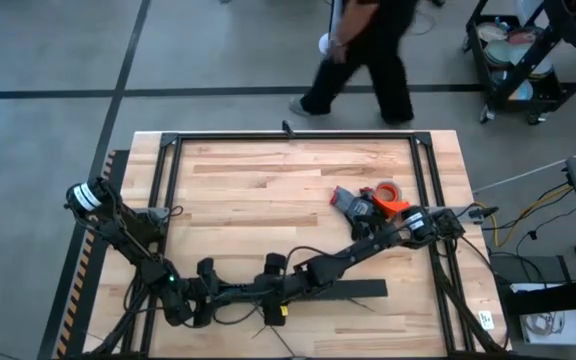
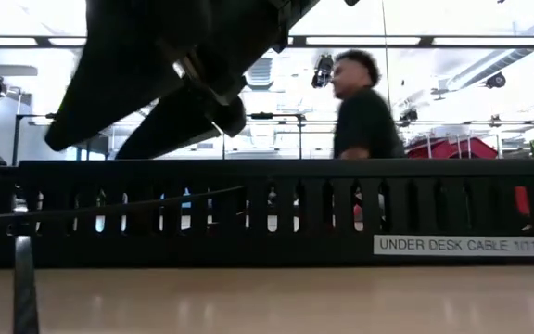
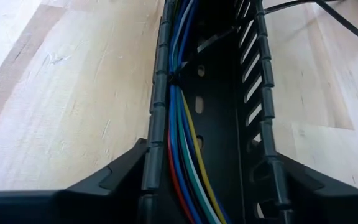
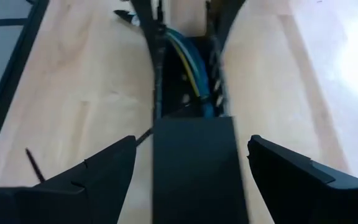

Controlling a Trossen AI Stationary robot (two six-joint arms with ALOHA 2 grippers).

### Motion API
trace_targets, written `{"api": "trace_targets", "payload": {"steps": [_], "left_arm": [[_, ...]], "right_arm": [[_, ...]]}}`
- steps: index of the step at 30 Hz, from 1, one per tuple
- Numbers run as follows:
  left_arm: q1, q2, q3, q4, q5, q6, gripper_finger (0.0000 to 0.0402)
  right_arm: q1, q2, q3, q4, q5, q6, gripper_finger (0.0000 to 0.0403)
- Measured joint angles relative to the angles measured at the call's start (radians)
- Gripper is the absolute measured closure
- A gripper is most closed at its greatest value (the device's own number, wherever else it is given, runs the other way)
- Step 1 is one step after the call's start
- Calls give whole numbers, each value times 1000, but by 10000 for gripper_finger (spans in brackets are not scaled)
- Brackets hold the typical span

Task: Ziptie cables
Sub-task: Insert the black cable duct cover into the black cable duct

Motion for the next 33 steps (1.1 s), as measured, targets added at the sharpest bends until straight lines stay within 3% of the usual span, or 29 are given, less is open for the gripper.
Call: {"api": "trace_targets", "payload": {"steps": [26,33], "left_arm": [[-4,22,-1,0,-7,5,174],[-4,22,-1,1,-6,5,173]], "right_arm": [[-12,48,-6,64,-38,7,173],[-18,47,-7,70,-81,34,171]]}}
